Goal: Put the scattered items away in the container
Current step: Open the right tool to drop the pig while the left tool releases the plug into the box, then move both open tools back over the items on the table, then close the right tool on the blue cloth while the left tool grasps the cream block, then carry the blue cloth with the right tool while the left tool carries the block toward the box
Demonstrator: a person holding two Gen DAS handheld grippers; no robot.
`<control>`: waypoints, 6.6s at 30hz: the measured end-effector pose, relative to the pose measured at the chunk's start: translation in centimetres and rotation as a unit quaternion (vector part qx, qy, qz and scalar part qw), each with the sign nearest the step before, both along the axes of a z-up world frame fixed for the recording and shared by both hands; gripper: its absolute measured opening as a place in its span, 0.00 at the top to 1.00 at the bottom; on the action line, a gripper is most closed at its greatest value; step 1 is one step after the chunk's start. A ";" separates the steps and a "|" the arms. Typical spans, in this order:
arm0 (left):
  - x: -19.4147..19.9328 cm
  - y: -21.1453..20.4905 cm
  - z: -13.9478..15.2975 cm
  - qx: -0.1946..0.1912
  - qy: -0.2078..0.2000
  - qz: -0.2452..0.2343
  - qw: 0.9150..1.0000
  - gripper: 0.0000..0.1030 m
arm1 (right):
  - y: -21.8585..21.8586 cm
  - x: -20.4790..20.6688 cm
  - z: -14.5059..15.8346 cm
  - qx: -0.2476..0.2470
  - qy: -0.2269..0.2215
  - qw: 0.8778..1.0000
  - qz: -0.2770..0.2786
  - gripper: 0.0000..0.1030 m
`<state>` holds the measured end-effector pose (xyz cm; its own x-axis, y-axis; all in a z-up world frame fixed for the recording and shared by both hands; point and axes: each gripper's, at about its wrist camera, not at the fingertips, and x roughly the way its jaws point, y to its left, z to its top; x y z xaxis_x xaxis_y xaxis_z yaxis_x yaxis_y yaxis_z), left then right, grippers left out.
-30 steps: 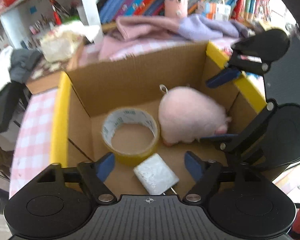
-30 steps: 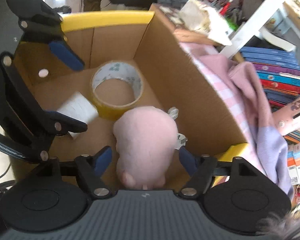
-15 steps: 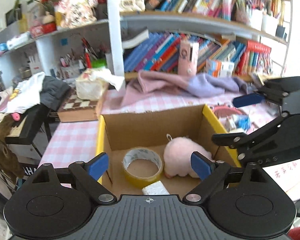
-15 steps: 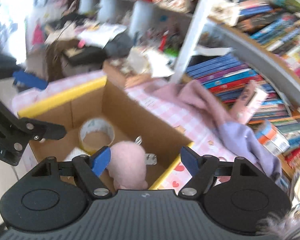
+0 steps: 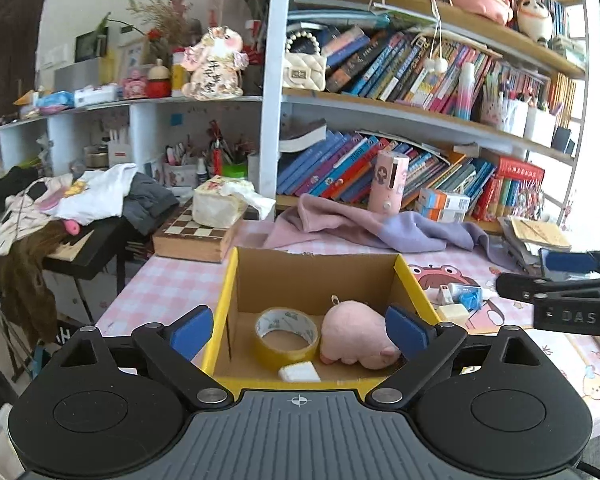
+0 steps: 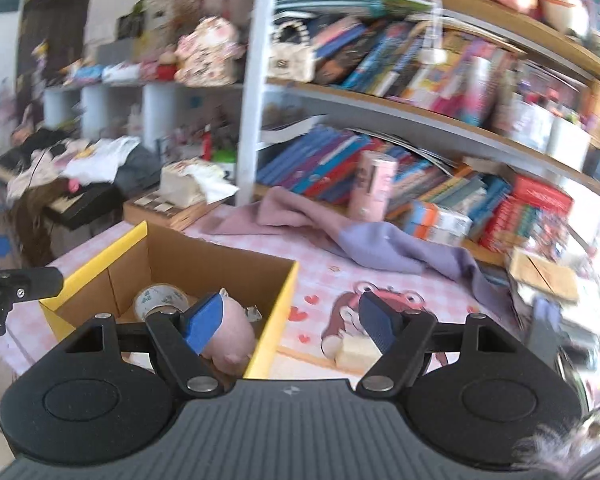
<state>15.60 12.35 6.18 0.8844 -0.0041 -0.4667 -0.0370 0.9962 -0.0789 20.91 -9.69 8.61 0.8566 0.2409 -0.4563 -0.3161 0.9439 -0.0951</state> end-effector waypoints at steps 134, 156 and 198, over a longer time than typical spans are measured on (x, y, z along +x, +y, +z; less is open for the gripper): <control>25.3 -26.0 -14.5 0.022 0.195 0.013 0.981 0.56 | -16.0 30.4 -17.1 0.046 0.246 0.965 0.078 0.62; 17.5 -26.8 -9.2 0.006 0.145 -0.027 0.989 0.59 | -19.6 21.1 -10.8 0.050 0.181 0.977 0.103 0.62; -4.3 -13.6 -6.4 -0.012 0.107 -0.139 0.984 0.59 | -10.0 -5.9 -7.2 0.047 0.151 0.987 -0.008 0.62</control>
